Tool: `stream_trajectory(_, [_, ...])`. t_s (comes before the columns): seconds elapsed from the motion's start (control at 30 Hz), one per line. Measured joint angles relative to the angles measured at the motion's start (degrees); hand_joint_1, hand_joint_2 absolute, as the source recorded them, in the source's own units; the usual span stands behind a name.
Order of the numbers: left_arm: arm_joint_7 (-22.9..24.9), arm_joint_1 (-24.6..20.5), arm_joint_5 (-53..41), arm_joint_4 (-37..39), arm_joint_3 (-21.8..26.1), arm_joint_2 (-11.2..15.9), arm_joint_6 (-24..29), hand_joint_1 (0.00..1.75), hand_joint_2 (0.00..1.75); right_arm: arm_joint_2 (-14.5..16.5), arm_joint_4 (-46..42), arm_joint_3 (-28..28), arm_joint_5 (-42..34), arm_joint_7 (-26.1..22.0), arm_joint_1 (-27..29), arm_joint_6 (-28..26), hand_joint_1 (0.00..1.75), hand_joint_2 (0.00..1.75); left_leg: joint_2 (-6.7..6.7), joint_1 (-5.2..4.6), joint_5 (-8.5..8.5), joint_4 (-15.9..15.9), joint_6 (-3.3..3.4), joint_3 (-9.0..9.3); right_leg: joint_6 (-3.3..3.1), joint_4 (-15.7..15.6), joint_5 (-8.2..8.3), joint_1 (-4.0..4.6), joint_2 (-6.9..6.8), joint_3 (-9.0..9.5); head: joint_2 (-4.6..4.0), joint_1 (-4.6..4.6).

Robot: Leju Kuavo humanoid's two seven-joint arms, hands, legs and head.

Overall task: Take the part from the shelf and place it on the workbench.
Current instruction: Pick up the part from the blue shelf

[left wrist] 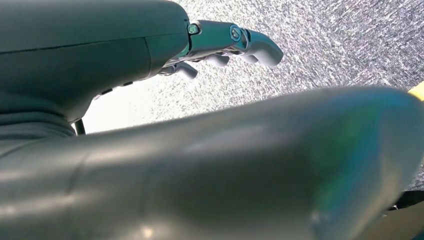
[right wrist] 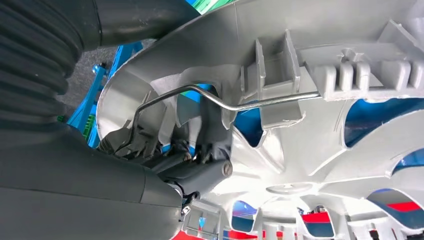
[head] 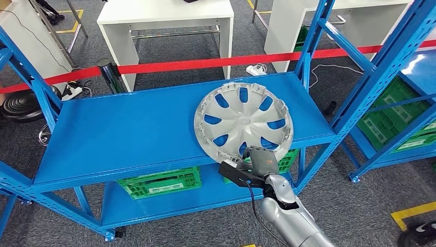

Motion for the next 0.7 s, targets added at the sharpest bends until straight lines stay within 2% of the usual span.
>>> stream_trajectory(0.4, [0.3,-0.1,0.0,0.0,0.0,0.1,0.0,0.0,0.0,0.0,0.0,-0.4,-1.0,-1.0,-0.7,-0.4,1.75,1.75,0.08,0.01,-0.11,0.0,0.08,0.09,-0.01,-0.1,-0.03,0.01,0.07,0.11,0.0,0.02])
stream_trajectory(0.7, [0.1,-0.4,-1.0,0.0,0.0,0.1,-0.2,0.0,0.0,2.6,-1.5,2.1,-4.6,-6.6,-3.6,-1.8,1.75,1.75,0.39,0.08,-0.07,0.0,0.03,-0.02,0.01,-0.1,0.14,-0.03,0.42,-0.07,0.0,0.0])
